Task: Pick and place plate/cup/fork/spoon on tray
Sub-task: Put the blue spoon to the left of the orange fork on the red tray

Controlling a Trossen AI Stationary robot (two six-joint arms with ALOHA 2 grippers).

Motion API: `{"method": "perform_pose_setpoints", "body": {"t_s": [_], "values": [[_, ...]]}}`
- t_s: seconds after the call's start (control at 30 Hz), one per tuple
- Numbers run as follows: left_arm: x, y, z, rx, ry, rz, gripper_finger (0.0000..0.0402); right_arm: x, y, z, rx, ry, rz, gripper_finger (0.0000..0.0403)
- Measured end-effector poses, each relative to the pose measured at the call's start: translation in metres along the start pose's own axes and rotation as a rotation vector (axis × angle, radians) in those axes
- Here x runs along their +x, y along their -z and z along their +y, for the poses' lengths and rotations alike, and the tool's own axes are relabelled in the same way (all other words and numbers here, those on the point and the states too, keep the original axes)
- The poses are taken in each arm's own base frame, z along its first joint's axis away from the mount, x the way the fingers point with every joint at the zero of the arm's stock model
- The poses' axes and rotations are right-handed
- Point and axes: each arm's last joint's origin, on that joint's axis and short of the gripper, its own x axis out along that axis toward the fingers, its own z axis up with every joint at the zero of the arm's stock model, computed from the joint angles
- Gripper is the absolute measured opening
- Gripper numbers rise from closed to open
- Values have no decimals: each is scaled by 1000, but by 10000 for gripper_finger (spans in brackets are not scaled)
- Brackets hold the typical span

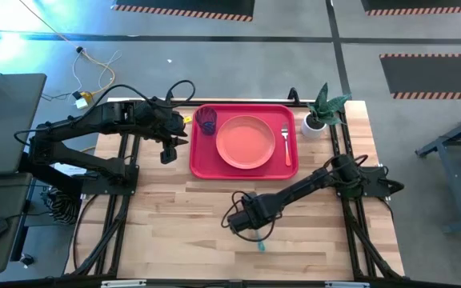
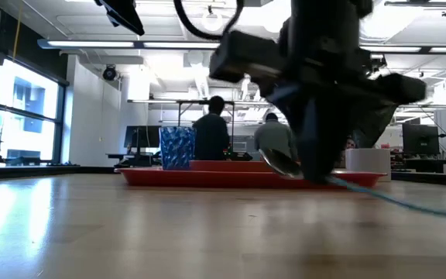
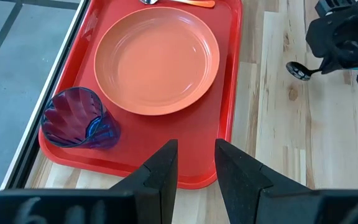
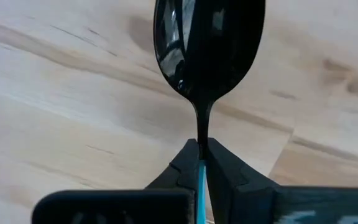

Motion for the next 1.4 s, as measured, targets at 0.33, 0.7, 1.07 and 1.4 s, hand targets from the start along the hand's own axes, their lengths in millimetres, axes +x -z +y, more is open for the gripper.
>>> {"method": "perform_pose_setpoints", "body": {"t_s": [0.33,0.7,1.07,1.4], "values": [[0,0,0,0,0,0,97,-40,-21,8,-92,59,-110,1],[0,0,0,0,0,1,97,-97,-47,1,-218,216,-240,1],[0,0,0,26,0,0,97,-130,-77,-15,-263,244,-372,0],[1,0,0,26,0,2,97,-173,-116,-40,-284,230,-496,0]]}}
